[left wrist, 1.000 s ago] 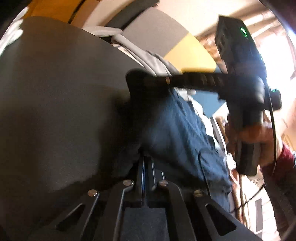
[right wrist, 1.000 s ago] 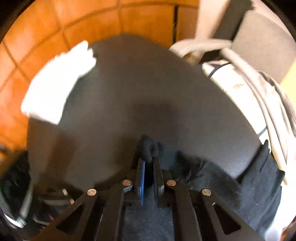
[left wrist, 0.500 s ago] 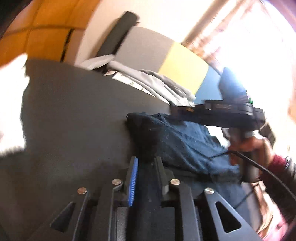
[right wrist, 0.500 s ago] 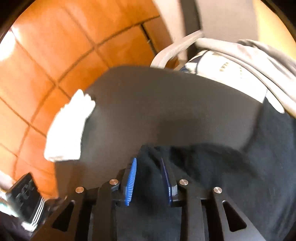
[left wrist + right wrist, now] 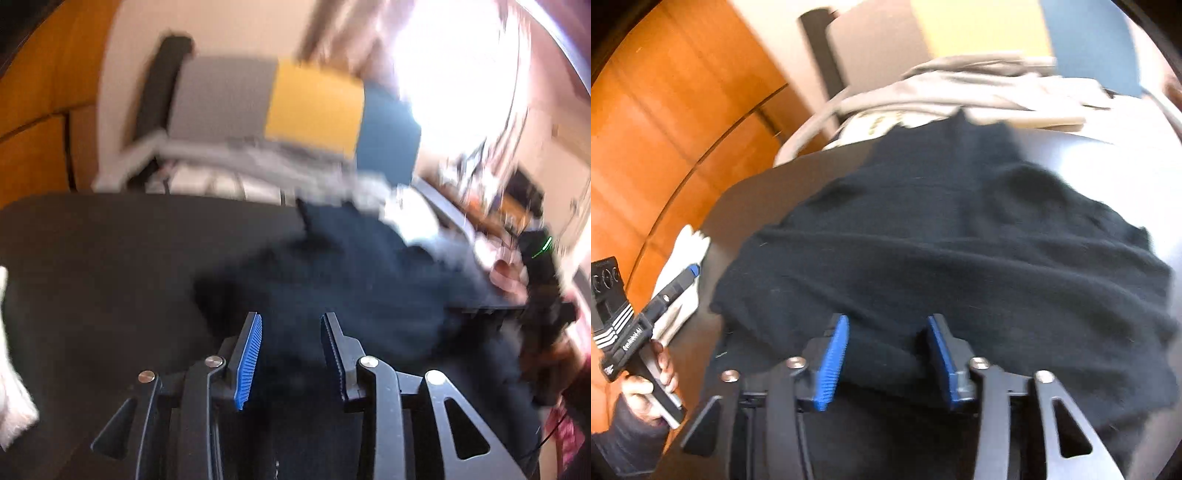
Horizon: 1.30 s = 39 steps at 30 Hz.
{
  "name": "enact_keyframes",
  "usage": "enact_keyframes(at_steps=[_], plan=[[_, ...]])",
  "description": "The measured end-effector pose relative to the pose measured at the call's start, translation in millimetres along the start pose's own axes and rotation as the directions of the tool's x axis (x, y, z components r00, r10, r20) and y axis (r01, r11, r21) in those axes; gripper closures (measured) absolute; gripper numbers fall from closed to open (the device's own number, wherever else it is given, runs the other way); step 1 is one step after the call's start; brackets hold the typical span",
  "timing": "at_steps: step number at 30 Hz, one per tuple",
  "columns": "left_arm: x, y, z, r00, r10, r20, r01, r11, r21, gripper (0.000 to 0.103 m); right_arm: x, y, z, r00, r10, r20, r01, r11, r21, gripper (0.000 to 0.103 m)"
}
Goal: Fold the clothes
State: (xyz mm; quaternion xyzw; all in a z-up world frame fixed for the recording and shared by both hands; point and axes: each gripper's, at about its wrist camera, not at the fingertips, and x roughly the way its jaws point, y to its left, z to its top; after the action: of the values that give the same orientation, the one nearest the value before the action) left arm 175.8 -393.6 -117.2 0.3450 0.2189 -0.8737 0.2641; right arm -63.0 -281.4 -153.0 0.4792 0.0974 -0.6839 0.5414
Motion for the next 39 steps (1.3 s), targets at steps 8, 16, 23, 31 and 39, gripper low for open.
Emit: enact_keyframes(at_steps=[8,16,23,31,39], plan=[[1.2,-6.4,-28.6,0.998,0.06,-0.032,-0.061,0.998,-0.003,0.07,-18.2,-45.5,-23.3,0.98,0.064,0.189,-0.088,0.989,0.116,0.048],[-24.3,-9.1,-18.3,0.997,0.079,0.024,-0.077,0.995,-0.068,0.07,-23.0,-60.7,-26.0,0.964,0.144,0.225,-0.184,0.968,0.168,0.052],[16.3,-12.1,64.3,0.996,-0.094,-0.001,0.093,0.994,-0.052,0.063,-42.5,-65.2,10.6,0.955,0.229,0.19,-0.261,0.95,0.172,0.052],[96.9,-7.1,153.8,0.97,-0.215,-0.111,0.209,0.976,-0.065,0.056,-14.9,-92.5,123.3,0.963,0.214,0.165,-0.24,0.957,0.16,0.031],[184.0,-2.6,188.2,0.94,-0.239,-0.245,0.22,0.97,-0.102,0.055,65.9,-139.3,181.5,0.971,0.235,0.037,-0.237,0.942,0.24,0.038]])
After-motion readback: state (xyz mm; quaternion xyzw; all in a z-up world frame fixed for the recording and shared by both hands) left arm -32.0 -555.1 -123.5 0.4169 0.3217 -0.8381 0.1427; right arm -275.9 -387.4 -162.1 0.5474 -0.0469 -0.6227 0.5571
